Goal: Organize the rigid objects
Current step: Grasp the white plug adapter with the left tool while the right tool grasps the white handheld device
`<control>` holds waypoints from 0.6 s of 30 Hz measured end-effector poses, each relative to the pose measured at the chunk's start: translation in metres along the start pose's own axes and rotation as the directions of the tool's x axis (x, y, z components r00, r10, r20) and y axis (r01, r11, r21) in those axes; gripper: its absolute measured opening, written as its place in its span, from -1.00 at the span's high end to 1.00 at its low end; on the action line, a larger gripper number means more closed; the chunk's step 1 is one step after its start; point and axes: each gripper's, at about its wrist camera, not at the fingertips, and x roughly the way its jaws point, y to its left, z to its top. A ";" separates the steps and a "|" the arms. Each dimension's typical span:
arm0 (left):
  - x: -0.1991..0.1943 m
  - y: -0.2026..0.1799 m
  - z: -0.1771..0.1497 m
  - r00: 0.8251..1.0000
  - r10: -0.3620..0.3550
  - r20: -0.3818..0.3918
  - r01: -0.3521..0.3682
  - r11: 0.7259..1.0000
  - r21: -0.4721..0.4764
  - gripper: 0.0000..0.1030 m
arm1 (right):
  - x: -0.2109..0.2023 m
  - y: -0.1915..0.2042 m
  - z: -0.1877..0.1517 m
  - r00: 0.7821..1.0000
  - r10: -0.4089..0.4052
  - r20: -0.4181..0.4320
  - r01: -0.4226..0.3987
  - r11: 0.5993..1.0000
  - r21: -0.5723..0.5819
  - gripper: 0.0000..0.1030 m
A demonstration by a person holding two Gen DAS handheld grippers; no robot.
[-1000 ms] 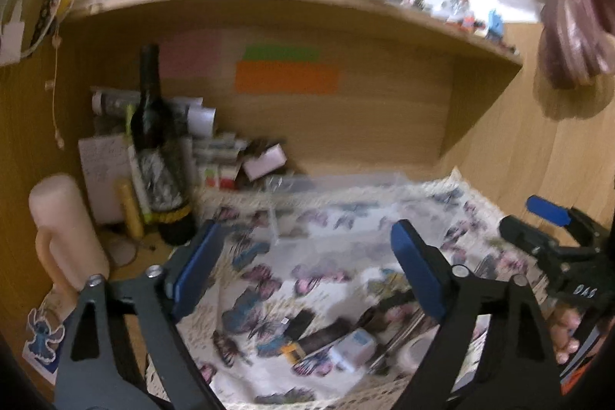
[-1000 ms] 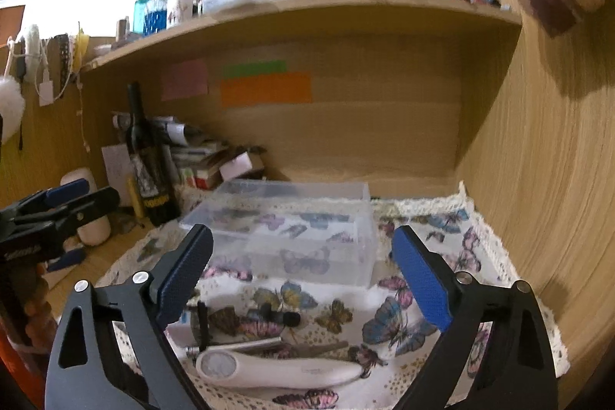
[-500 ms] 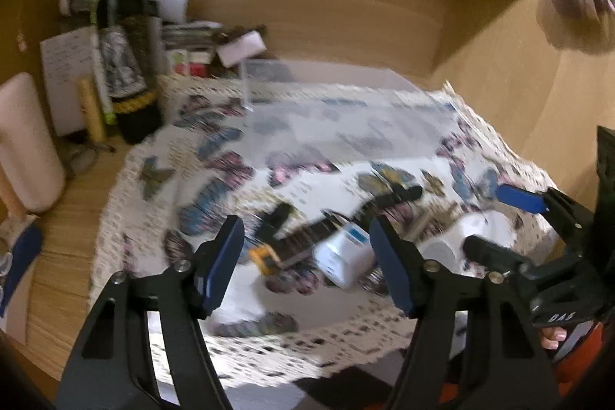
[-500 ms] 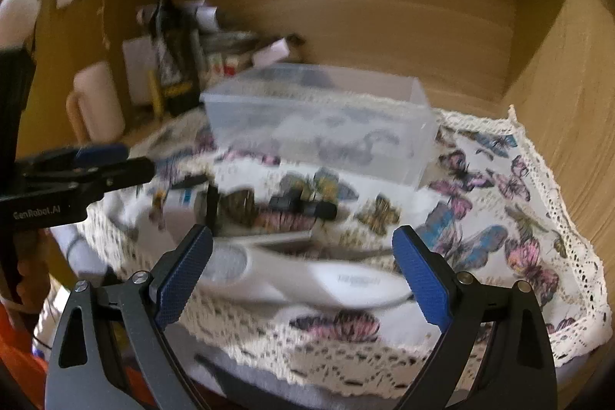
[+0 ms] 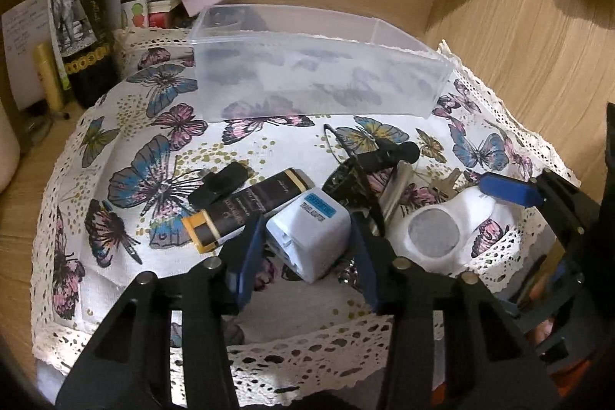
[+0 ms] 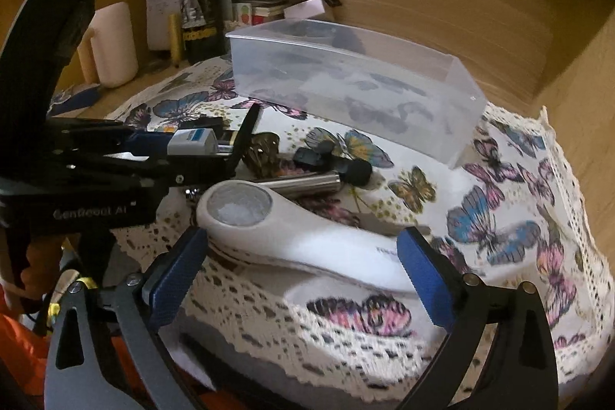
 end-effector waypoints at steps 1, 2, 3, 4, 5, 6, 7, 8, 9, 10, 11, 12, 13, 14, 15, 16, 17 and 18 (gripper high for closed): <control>-0.001 0.001 0.000 1.000 0.000 0.003 0.000 1.000 -0.002 0.14 | 0.003 0.001 0.002 1.000 0.006 -0.006 -0.006 1.000 -0.009 -0.91; -0.003 0.003 0.000 1.000 -0.001 0.006 0.001 1.000 -0.005 0.14 | 0.007 0.002 0.004 1.000 0.014 -0.015 -0.014 1.000 -0.016 -0.90; -0.005 0.005 -0.001 1.000 -0.003 0.010 0.003 1.000 -0.007 0.14 | 0.011 0.003 0.006 0.999 0.022 -0.028 -0.022 0.999 -0.024 -0.89; -0.009 0.006 -0.001 1.000 0.001 0.018 -0.001 1.000 -0.007 0.14 | 0.014 0.003 0.008 0.999 0.028 -0.039 -0.029 0.999 -0.029 -0.87; -0.012 0.008 -0.001 1.000 0.007 0.028 -0.007 1.000 -0.007 0.14 | 0.017 0.002 0.009 0.998 0.042 -0.051 -0.044 0.999 -0.030 -0.85; -0.015 0.010 -0.001 0.999 0.014 0.040 -0.013 1.000 -0.007 0.14 | 0.021 0.001 0.011 0.996 0.061 -0.068 -0.063 0.998 -0.030 -0.81; -0.019 0.012 0.000 0.999 0.019 0.050 -0.019 1.000 -0.011 0.14 | 0.023 0.000 0.013 0.993 0.081 -0.083 -0.083 0.996 -0.021 -0.66; -0.023 0.015 0.000 0.998 0.023 0.061 -0.022 1.000 -0.018 0.14 | 0.026 -0.003 0.016 0.989 0.107 -0.098 -0.108 0.994 -0.005 -0.57; -0.026 0.018 0.001 0.997 0.027 0.069 -0.026 0.999 -0.024 0.14 | 0.028 -0.005 0.017 0.988 0.112 -0.107 -0.113 0.994 0.001 -0.41; -0.029 0.021 0.002 0.996 0.033 0.078 -0.031 0.999 -0.029 0.14 | 0.029 -0.006 0.019 0.987 0.115 -0.110 -0.116 0.993 0.003 -0.31; -0.031 0.024 0.003 0.996 0.039 0.086 -0.036 0.999 -0.034 0.14 | 0.030 -0.007 0.020 0.986 0.124 -0.114 -0.124 0.992 0.007 -0.28; -0.033 0.026 0.004 0.995 0.044 0.092 -0.041 0.998 -0.038 0.14 | 0.031 -0.008 0.021 0.984 0.133 -0.117 -0.132 0.991 0.011 -0.19; -0.035 0.029 0.005 0.994 0.051 0.098 -0.047 0.998 -0.043 0.14 | 0.031 -0.009 0.021 0.984 0.138 -0.117 -0.137 0.990 0.015 -0.03; -0.036 0.031 0.006 0.993 0.055 0.102 -0.050 0.998 -0.047 0.14 | 0.031 -0.009 0.021 0.984 0.134 -0.118 -0.133 0.991 0.017 0.07; -0.037 0.033 0.007 0.993 0.057 0.105 -0.052 0.997 -0.051 0.14 | 0.031 -0.010 0.021 0.986 0.120 -0.116 -0.118 0.993 0.022 0.22; -0.038 0.035 0.008 0.992 0.059 0.109 -0.053 0.997 -0.054 0.14 | 0.030 -0.011 0.021 0.989 0.103 -0.110 -0.100 0.995 0.027 0.25; -0.038 0.036 0.009 0.992 0.059 0.112 -0.053 0.997 -0.055 0.14 | 0.028 -0.013 0.021 0.990 0.098 -0.103 -0.094 0.995 0.035 0.26; -0.038 0.036 0.011 0.992 0.059 0.115 -0.053 0.997 -0.054 0.14 | 0.027 -0.015 0.022 0.990 0.100 -0.098 -0.096 0.994 0.050 0.26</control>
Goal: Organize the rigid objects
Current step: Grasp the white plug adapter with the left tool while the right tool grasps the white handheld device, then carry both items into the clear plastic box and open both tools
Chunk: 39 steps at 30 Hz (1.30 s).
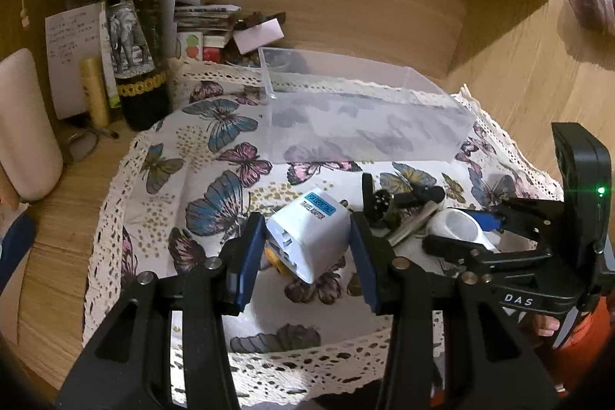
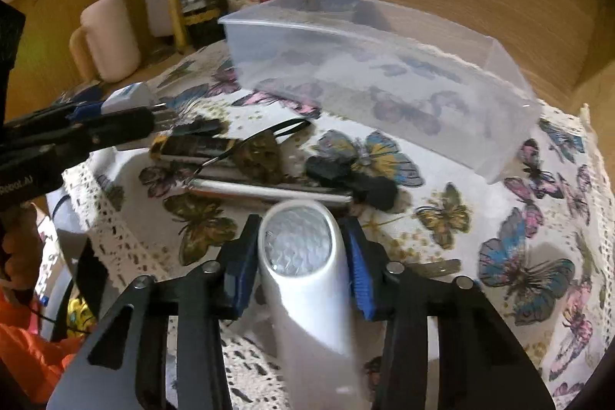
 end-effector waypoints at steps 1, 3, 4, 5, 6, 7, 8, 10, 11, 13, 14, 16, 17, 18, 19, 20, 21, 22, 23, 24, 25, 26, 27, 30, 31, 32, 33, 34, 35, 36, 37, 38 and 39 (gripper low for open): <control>0.000 0.000 0.001 1.000 -0.002 0.003 0.002 1.000 0.001 0.14 | -0.002 -0.002 0.000 1.000 -0.013 0.009 0.013 1.000 0.006 0.26; -0.001 -0.001 0.006 1.000 -0.007 0.012 0.007 1.000 0.008 0.14 | -0.010 -0.006 0.000 0.998 -0.042 0.036 0.041 0.999 0.018 0.26; -0.002 -0.003 0.008 1.000 -0.007 0.018 0.006 1.000 0.014 0.14 | -0.013 -0.009 0.001 0.997 -0.053 0.049 0.052 0.998 0.026 0.26; -0.003 -0.004 0.010 1.000 -0.008 0.024 0.007 1.000 0.018 0.14 | -0.018 -0.013 0.002 0.996 -0.064 0.065 0.062 0.997 0.036 0.26; -0.003 -0.006 0.013 0.999 -0.010 0.030 0.010 1.000 0.024 0.14 | -0.024 -0.017 0.004 0.994 -0.074 0.082 0.071 0.996 0.048 0.26; -0.004 -0.007 0.015 0.999 -0.013 0.036 0.012 1.000 0.029 0.14 | -0.029 -0.020 0.006 0.991 -0.084 0.099 0.079 0.995 0.057 0.26; -0.005 -0.009 0.018 0.999 -0.016 0.045 0.014 0.999 0.034 0.14 | -0.037 -0.025 0.009 0.988 -0.099 0.121 0.091 0.993 0.073 0.26; -0.007 -0.013 0.024 0.998 -0.021 0.063 0.018 0.999 0.045 0.14 | -0.052 -0.035 0.013 0.977 -0.131 0.170 0.115 0.988 0.102 0.26; -0.008 -0.015 0.027 0.997 -0.022 0.072 0.019 0.999 0.050 0.14 | -0.058 -0.038 0.014 0.971 -0.144 0.191 0.123 0.986 0.114 0.26; -0.011 -0.019 0.033 0.995 -0.025 0.092 0.020 0.998 0.059 0.14 | -0.071 -0.046 0.019 0.958 -0.165 0.233 0.134 0.981 0.143 0.26; -0.012 -0.021 0.035 0.995 -0.027 0.098 0.021 0.998 0.062 0.14 | -0.078 -0.051 0.020 0.948 -0.181 0.261 0.141 0.976 0.167 0.26; -0.015 -0.025 0.038 0.993 -0.034 0.109 0.027 0.997 0.067 0.14 | -0.089 -0.057 0.018 0.930 -0.207 0.303 0.150 0.968 0.202 0.26; -0.015 -0.026 0.039 0.993 -0.038 0.113 0.030 0.997 0.069 0.14 | -0.094 -0.060 0.016 0.921 -0.217 0.322 0.148 0.963 0.226 0.26; -0.016 -0.027 0.039 0.993 -0.040 0.115 0.032 0.997 0.072 0.14 | -0.098 -0.063 0.013 0.914 -0.226 0.337 0.148 0.959 0.241 0.26; -0.015 -0.029 0.039 0.992 -0.041 0.115 0.033 0.997 0.074 0.14 | -0.099 -0.063 0.010 0.910 -0.235 0.341 0.154 0.956 0.248 0.26; -0.014 -0.030 0.039 0.993 -0.042 0.113 0.034 0.997 0.074 0.14 | -0.098 -0.063 0.007 0.911 -0.239 0.335 0.158 0.955 0.251 0.26; -0.013 -0.031 0.039 0.993 -0.044 0.109 0.037 0.997 0.073 0.14 | -0.095 -0.063 0.004 0.914 -0.241 0.325 0.160 0.953 0.257 0.26; -0.012 -0.031 0.039 0.994 -0.047 0.103 0.040 0.997 0.072 0.14 | -0.092 -0.063 -0.001 0.914 -0.248 0.320 0.167 0.951 0.260 0.26; -0.011 -0.031 0.039 0.994 -0.048 0.098 0.042 0.997 0.071 0.14 | -0.093 -0.063 -0.005 0.907 -0.266 0.326 0.184 0.947 0.263 0.26; -0.009 -0.032 0.038 0.994 -0.048 0.095 0.041 0.997 0.070 0.14 | -0.097 -0.063 -0.008 0.898 -0.288 0.332 0.203 0.942 0.268 0.26; -0.008 -0.032 0.038 0.995 -0.046 0.092 0.039 0.997 0.070 0.14 | -0.100 -0.063 -0.009 0.898 -0.284 0.336 0.199 0.943 0.266 0.25; -0.008 -0.032 0.038 0.995 -0.044 0.090 0.038 0.997 0.069 0.14 | -0.102 -0.063 -0.009 0.901 -0.270 0.340 0.185 0.948 0.261 0.25; -0.008 -0.032 0.038 0.995 -0.045 0.089 0.038 0.997 0.068 0.14 | -0.103 -0.063 -0.010 0.900 -0.270 0.342 0.186 0.948 0.258 0.25; -0.008 -0.032 0.038 0.995 -0.043 0.095 0.036 0.997 0.068 0.14 | -0.102 -0.062 -0.013 0.904 -0.272 0.329 0.195 0.949 0.248 0.25; -0.008 -0.032 0.038 0.994 -0.043 0.097 0.037 0.997 0.068 0.14 | -0.101 -0.062 -0.014 0.910 -0.263 0.319 0.190 0.951 0.244 0.25; -0.008 -0.032 0.038 0.994 -0.043 0.099 0.037 0.997 0.068 0.14 | -0.098 -0.063 -0.016 0.917 -0.253 0.309 0.182 0.954 0.240 0.25; -0.009 -0.032 0.039 0.994 -0.043 0.100 0.036 0.997 0.066 0.14 | -0.096 -0.064 -0.017 0.923 -0.243 0.299 0.173 0.955 0.240 0.25; -0.009 -0.032 0.039 0.994 -0.042 0.101 0.036 0.997 0.066 0.14 | -0.094 -0.064 -0.018 0.927 -0.237 0.290 0.168 0.956 0.242 0.26; -0.009 -0.032 0.039 0.994 -0.041 0.103 0.034 0.997 0.068 0.14 | -0.091 -0.065 -0.019 0.932 -0.228 0.280 0.162 0.957 0.239 0.27; -0.010 -0.032 0.040 0.994 -0.039 0.105 0.032 0.997 0.070 0.14 | -0.090 -0.066 -0.019 0.936 -0.221 0.274 0.155 0.958 0.241 0.28; -0.009 -0.032 0.041 0.994 -0.037 0.107 0.029 0.997 0.071 0.14 | -0.090 -0.067 -0.019 0.936 -0.219 0.275 0.152 0.957 0.246 0.28; -0.010 -0.032 0.042 0.994 -0.036 0.107 0.029 0.997 0.073 0.14 | -0.091 -0.069 -0.017 0.939 -0.208 0.275 0.139 0.958 0.250 0.28; -0.010 -0.032 0.043 0.993 -0.036 0.108 0.028 0.997 0.074 0.14 | -0.092 -0.072 -0.015 0.939 -0.200 0.278 0.128 0.958 0.257 0.28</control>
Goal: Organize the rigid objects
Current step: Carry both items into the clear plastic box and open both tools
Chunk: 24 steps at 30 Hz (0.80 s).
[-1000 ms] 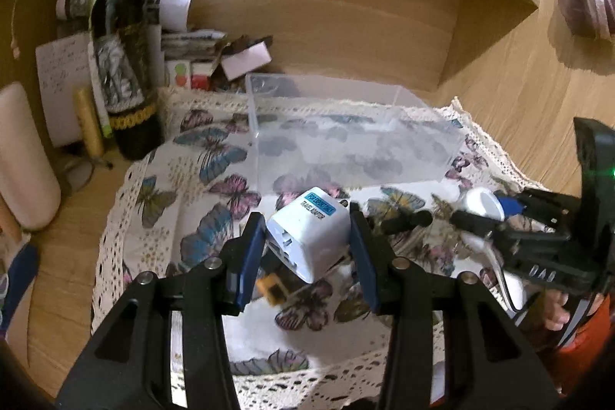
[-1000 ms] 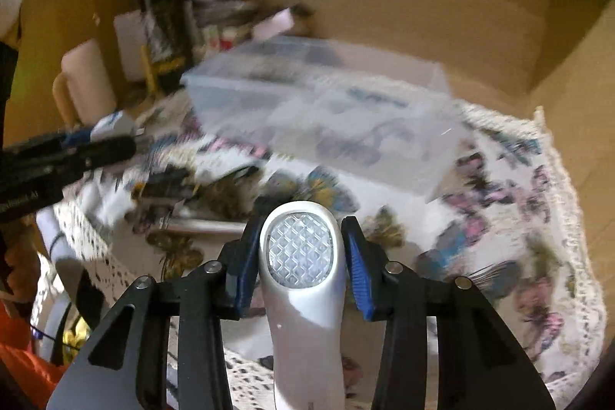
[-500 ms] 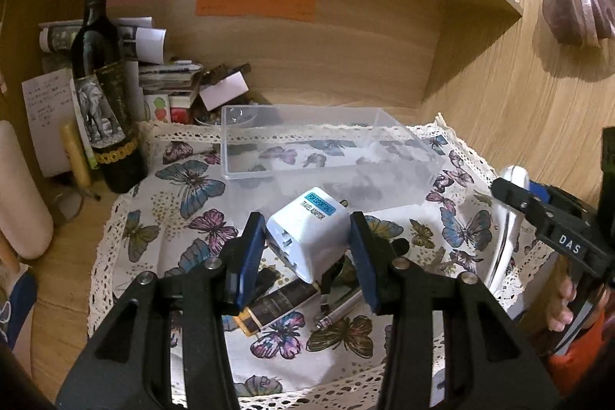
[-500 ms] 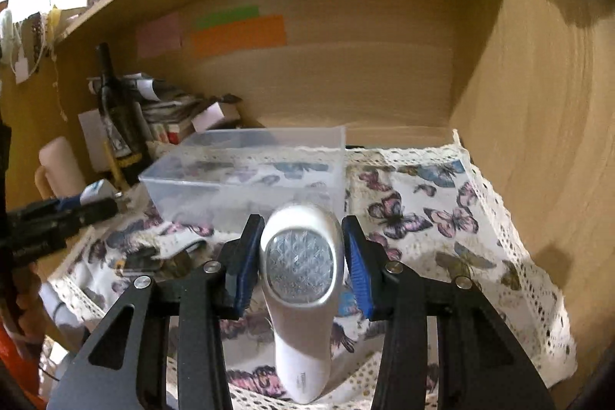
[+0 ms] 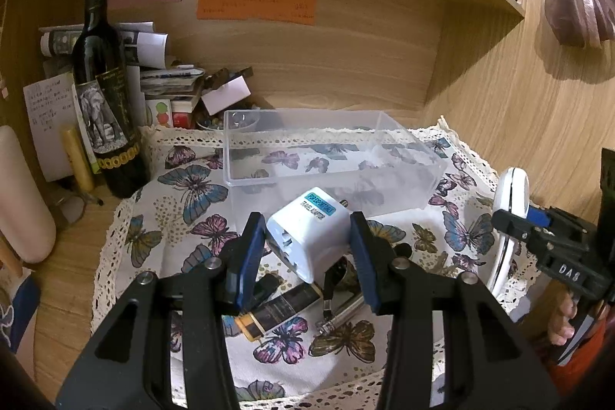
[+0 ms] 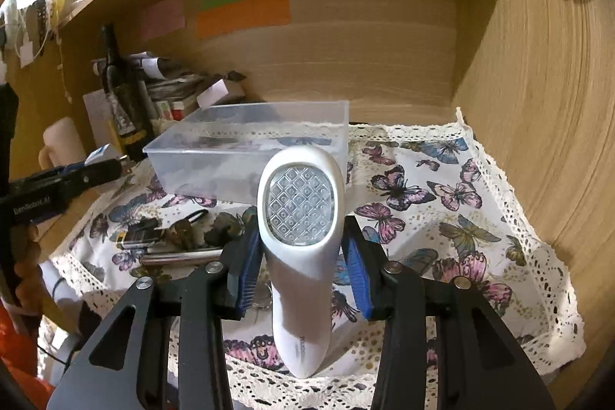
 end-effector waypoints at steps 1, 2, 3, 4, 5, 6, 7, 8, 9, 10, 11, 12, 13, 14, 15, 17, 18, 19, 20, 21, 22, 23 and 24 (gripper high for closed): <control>0.000 0.000 0.002 1.000 0.001 0.002 -0.001 1.000 0.001 0.14 | 0.000 -0.002 0.003 1.000 0.005 0.007 -0.005 1.000 0.010 0.28; 0.001 0.000 0.004 1.000 0.002 0.004 -0.002 1.000 0.003 0.14 | 0.000 -0.004 0.008 1.000 0.005 0.016 -0.006 1.000 0.012 0.28; 0.001 0.001 0.007 1.000 0.005 0.006 -0.005 1.000 0.004 0.14 | 0.000 -0.006 0.013 1.000 -0.001 0.028 0.001 1.000 0.015 0.29; 0.002 0.001 0.010 1.000 0.010 0.010 -0.010 1.000 0.007 0.14 | 0.000 -0.008 0.018 0.999 -0.005 0.038 0.005 1.000 0.016 0.29; 0.003 0.002 0.013 1.000 0.015 0.014 -0.015 1.000 0.010 0.14 | 0.001 -0.011 0.026 0.999 -0.004 0.049 0.003 1.000 0.018 0.29; 0.004 0.003 0.017 1.000 0.020 0.017 -0.020 1.000 0.013 0.14 | 0.001 -0.013 0.031 0.998 -0.004 0.058 0.002 1.000 0.022 0.29; 0.005 0.004 0.021 1.000 0.024 0.020 -0.024 1.000 0.017 0.14 | 0.002 -0.016 0.039 0.997 -0.004 0.073 0.002 1.000 0.024 0.30; 0.007 0.005 0.025 0.999 0.028 0.020 -0.028 0.999 0.020 0.14 | 0.001 -0.017 0.044 0.996 -0.005 0.086 0.002 1.000 0.024 0.30; 0.009 0.006 0.030 0.999 0.033 0.021 -0.033 0.999 0.021 0.14 | 0.000 -0.018 0.052 0.994 -0.010 0.108 0.008 1.000 0.024 0.30; 0.012 0.007 0.035 0.999 0.035 0.021 -0.036 0.999 0.023 0.14 | 0.000 -0.019 0.059 0.992 -0.011 0.126 0.008 1.000 0.022 0.30; 0.014 0.009 0.040 0.999 0.035 0.021 -0.036 0.999 0.022 0.14 | 0.000 -0.019 0.065 0.990 -0.009 0.141 0.006 1.000 0.022 0.30; 0.017 0.010 0.045 0.999 0.035 0.021 -0.036 0.999 0.021 0.14 | -0.001 -0.020 0.073 0.988 -0.007 0.157 0.004 1.000 0.019 0.30; 0.020 0.012 0.051 0.999 0.037 0.021 -0.038 0.999 0.020 0.14 | 0.000 -0.020 0.079 0.986 -0.006 0.169 0.003 1.000 0.016 0.30; 0.023 0.014 0.056 0.999 0.042 0.021 -0.043 0.999 0.019 0.14 | 0.001 -0.020 0.086 0.983 -0.005 0.181 0.002 1.000 0.013 0.30; 0.027 0.016 0.060 0.999 0.047 0.021 -0.047 0.999 0.021 0.14 | 0.003 -0.019 0.092 0.982 0.003 0.187 -0.004 1.000 0.004 0.30; 0.038 0.018 0.070 0.998 0.055 0.012 -0.056 0.998 0.028 0.14 | 0.011 -0.018 0.102 0.982 0.013 0.186 -0.010 1.000 -0.015 0.30; 0.043 0.019 0.073 0.998 0.057 0.003 -0.057 0.998 0.031 0.14 | 0.016 -0.014 0.106 0.984 0.009 0.180 -0.004 1.000 -0.029 0.30; 0.051 0.021 0.076 0.998 0.054 -0.011 -0.053 0.998 0.033 0.14 | 0.021 -0.008 0.108 0.985 0.004 0.170 0.004 0.999 -0.045 0.30; 0.059 0.022 0.078 0.998 0.049 -0.030 -0.048 0.998 0.032 0.14 | 0.030 -0.003 0.110 0.989 0.001 0.148 0.008 0.998 -0.064 0.30; 0.067 0.024 0.080 0.998 0.042 -0.051 -0.040 0.999 0.031 0.14 | 0.037 0.001 0.111 0.992 0.005 0.129 0.004 0.997 -0.072 0.30; 0.077 0.025 0.081 0.997 0.034 -0.076 -0.032 0.999 0.030 0.14 | 0.045 0.004 0.111 0.994 0.013 0.110 -0.005 0.997 -0.073 0.30; 0.085 0.026 0.081 0.995 0.034 -0.093 -0.031 0.999 0.033 0.14 | 0.055 0.007 0.111 0.996 0.026 0.081 -0.020 0.997 -0.072 0.30; 0.092 0.026 0.080 0.993 0.042 -0.108 -0.038 0.998 0.039 0.14 | 0.063 0.010 0.110 0.998 0.032 0.060 -0.028 0.997 -0.070 0.30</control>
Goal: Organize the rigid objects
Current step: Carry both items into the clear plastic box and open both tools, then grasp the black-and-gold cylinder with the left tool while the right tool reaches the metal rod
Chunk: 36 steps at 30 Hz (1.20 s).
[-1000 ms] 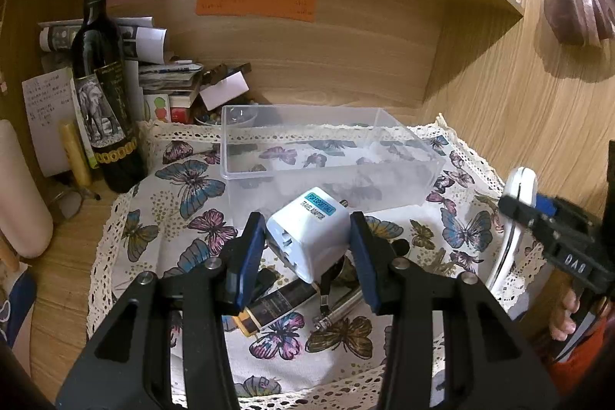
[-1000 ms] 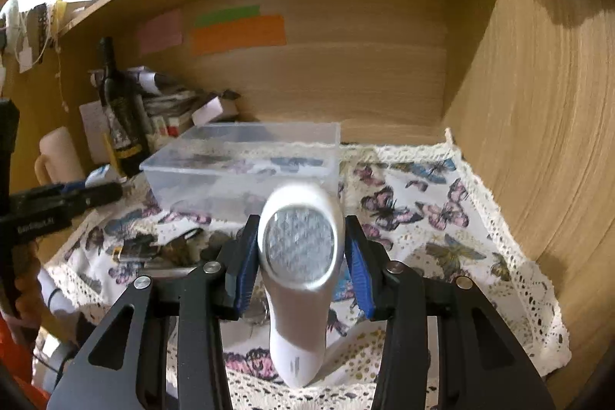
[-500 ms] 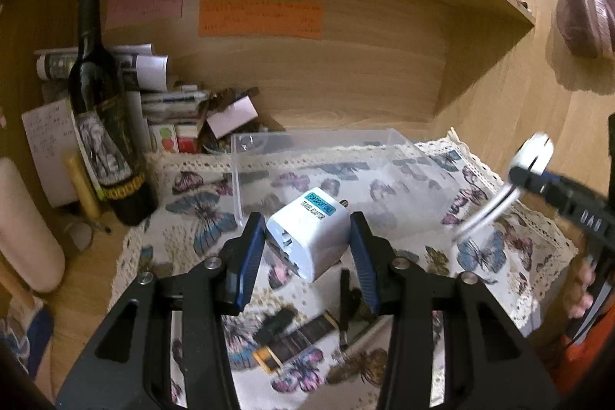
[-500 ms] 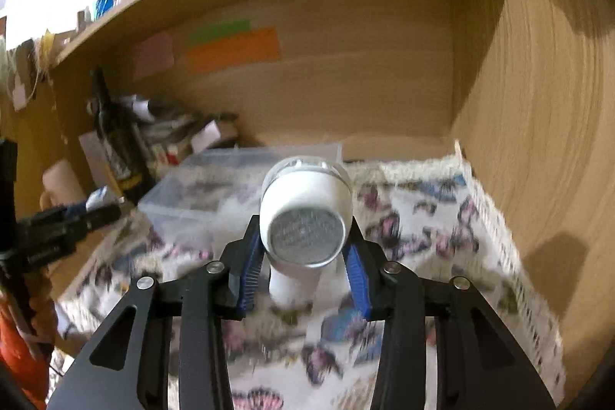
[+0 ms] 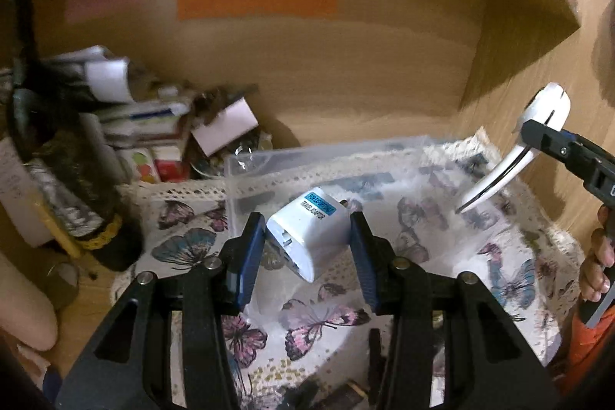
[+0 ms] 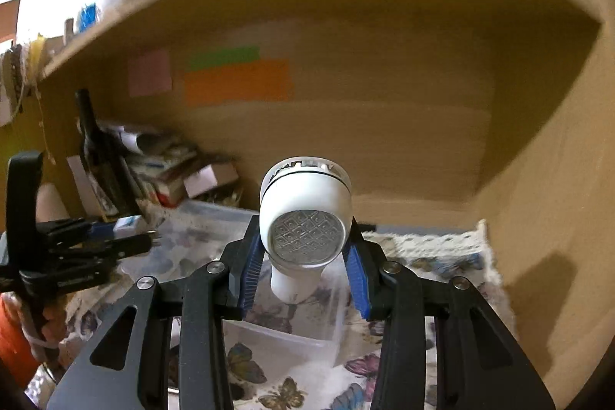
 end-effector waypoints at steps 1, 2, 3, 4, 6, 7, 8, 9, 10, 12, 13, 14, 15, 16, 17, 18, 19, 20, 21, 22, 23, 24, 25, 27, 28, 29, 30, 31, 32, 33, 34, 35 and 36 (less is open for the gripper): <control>0.009 0.000 -0.001 1.000 0.013 -0.016 -0.013 1.000 0.006 0.14 | 0.010 0.003 -0.002 1.000 0.014 -0.024 -0.014 1.000 0.009 0.30; 0.015 -0.001 -0.002 0.999 0.017 -0.027 -0.017 1.000 0.011 0.14 | 0.016 0.006 -0.004 0.999 0.027 -0.041 -0.027 0.999 0.018 0.30; 0.022 -0.001 -0.003 0.999 0.018 -0.043 -0.017 1.000 0.012 0.14 | 0.022 0.009 -0.004 0.997 0.042 -0.057 -0.040 0.999 0.026 0.30; 0.027 -0.001 -0.004 0.998 0.016 -0.053 -0.015 1.000 0.010 0.14 | 0.030 0.011 -0.006 0.996 0.059 -0.072 -0.057 0.998 0.034 0.30; 0.035 -0.001 -0.006 0.997 0.013 -0.071 -0.013 1.000 0.008 0.14 | 0.042 0.016 -0.008 0.993 0.080 -0.087 -0.078 0.997 0.029 0.30; 0.038 -0.001 -0.007 0.997 0.016 -0.074 -0.015 1.000 0.010 0.14 | 0.047 0.021 -0.009 0.993 0.081 -0.091 -0.080 0.997 0.019 0.30; 0.039 -0.001 -0.008 0.997 0.017 -0.078 -0.016 1.000 0.011 0.14 | 0.052 0.025 -0.010 0.992 0.083 -0.097 -0.084 0.996 0.003 0.30; 0.041 -0.001 -0.009 0.997 0.015 -0.082 -0.014 1.000 0.012 0.14 | 0.056 0.028 -0.011 0.991 0.086 -0.103 -0.087 0.996 -0.009 0.30; 0.042 -0.001 -0.009 0.996 0.012 -0.085 -0.011 1.000 0.012 0.14 | 0.059 0.029 -0.012 0.990 0.088 -0.112 -0.091 0.996 -0.021 0.30; 0.044 0.001 -0.011 0.996 0.003 -0.091 -0.002 1.000 0.014 0.14 | 0.059 0.028 -0.016 0.990 0.088 -0.112 -0.092 0.995 -0.036 0.30; 0.044 0.000 -0.011 0.996 0.003 -0.088 -0.001 1.000 0.019 0.14 | 0.058 0.026 -0.015 0.989 0.092 -0.119 -0.097 0.995 -0.035 0.30; 0.045 0.000 -0.011 0.996 0.003 -0.087 -0.001 1.000 0.024 0.14 | 0.058 0.022 -0.015 0.987 0.095 -0.133 -0.099 0.995 -0.029 0.30; 0.046 0.000 -0.011 0.996 0.002 -0.087 0.001 1.000 0.029 0.14 | 0.058 0.018 -0.015 0.986 0.094 -0.141 -0.098 0.995 -0.028 0.30; 0.048 0.000 -0.011 0.996 0.000 -0.087 0.002 1.000 0.031 0.14 | 0.057 0.015 -0.015 0.985 0.088 -0.149 -0.093 0.995 -0.028 0.30; 0.049 -0.001 -0.011 0.996 0.000 -0.086 0.003 0.999 0.034 0.14 | 0.058 0.013 -0.017 0.984 0.072 -0.161 -0.079 0.996 -0.034 0.30; 0.050 -0.001 -0.011 0.996 -0.001 -0.086 0.004 0.999 0.038 0.14 | 0.060 0.011 -0.021 0.981 0.052 -0.185 -0.062 0.997 -0.047 0.30; 0.051 -0.001 -0.011 0.996 -0.001 -0.085 0.005 0.999 0.039 0.14 | 0.064 0.010 -0.024 0.977 0.031 -0.210 -0.044 0.997 -0.056 0.30; 0.051 -0.002 -0.010 0.996 -0.003 -0.084 0.006 0.999 0.041 0.14 | 0.068 0.008 -0.029 0.971 0.012 -0.238 -0.028 0.998 -0.064 0.30; 0.051 -0.002 -0.009 0.997 -0.004 -0.083 0.008 0.999 0.041 0.14 | 0.072 0.007 -0.032 0.967 0.005 -0.254 -0.022 0.998 -0.064 0.30; 0.050 -0.002 -0.008 0.997 -0.004 -0.081 0.008 0.999 0.041 0.14 | 0.076 0.005 -0.033 0.963 0.006 -0.268 -0.023 0.998 -0.061 0.30; 0.049 -0.003 -0.007 0.997 -0.005 -0.079 0.008 0.999 0.040 0.14 | 0.080 0.004 -0.034 0.960 0.012 -0.279 -0.027 0.998 -0.053 0.30; 0.048 -0.003 -0.006 0.997 -0.007 -0.077 0.010 0.999 0.040 0.14 | 0.083 0.003 -0.034 0.958 0.018 -0.287 -0.033 0.998 -0.048 0.30; 0.047 -0.004 -0.005 0.997 -0.007 -0.074 0.010 0.999 0.041 0.14 | 0.086 0.005 -0.034 0.955 0.018 -0.295 -0.035 0.998 -0.053 0.30; 0.041 -0.005 -0.003 0.998 0.001 -0.063 0.002 0.999 0.044 0.14 | 0.093 0.010 -0.033 0.951 -0.003 -0.308 -0.021 0.997 -0.075 0.29; 0.037 -0.005 -0.002 0.998 0.006 -0.055 -0.003 0.999 0.046 0.13 | 0.096 0.011 -0.033 0.948 -0.012 -0.319 -0.016 0.996 -0.085 0.29; 0.033 -0.005 -0.002 0.999 0.009 -0.049 -0.007 0.999 0.046 0.07 | 0.098 0.013 -0.034 0.944 -0.016 -0.328 -0.015 0.996 -0.090 0.29; 0.028 -0.004 -0.003 0.999 0.011 -0.041 -0.009 0.999 0.043 -0.03 | 0.098 0.014 -0.034 0.943 -0.015 -0.333 -0.016 0.996 -0.090 0.25; 0.022 -0.003 -0.003 0.999 0.013 -0.029 -0.012 0.999 0.040 -0.08 | 0.097 0.014 -0.034 0.941 -0.013 -0.338 -0.017 0.996 -0.086 0.21; 0.018 -0.002 -0.003 1.000 0.015 -0.021 -0.014 0.999 0.039 -0.17 | 0.091 0.014 -0.034 0.947 -0.022 -0.320 -0.007 0.996 -0.088 0.16; 0.013 -0.002 -0.004 1.000 0.018 -0.011 -0.018 0.999 0.039 -0.22 | 0.086 0.013 -0.033 0.952 -0.031 -0.304 0.004 0.996 -0.092 0.04; 0.007 -0.001 -0.005 1.000 0.023 -0.002 -0.023 0.999 0.042 -0.23 | 0.077 0.012 -0.032 0.959 -0.037 -0.280 0.012 0.996 -0.091 -0.05; 0.002 -0.001 -0.005 1.000 0.028 0.005 -0.028 0.999 0.046 -0.30 | 0.073 0.010 -0.031 0.963 -0.036 -0.268 0.013 0.996 -0.086 -0.09; -0.003 0.000 -0.007 0.999 0.033 0.012 -0.034 0.998 0.049 -0.40 | 0.065 0.008 -0.029 0.967 -0.031 -0.253 0.011 0.997 -0.078 -0.14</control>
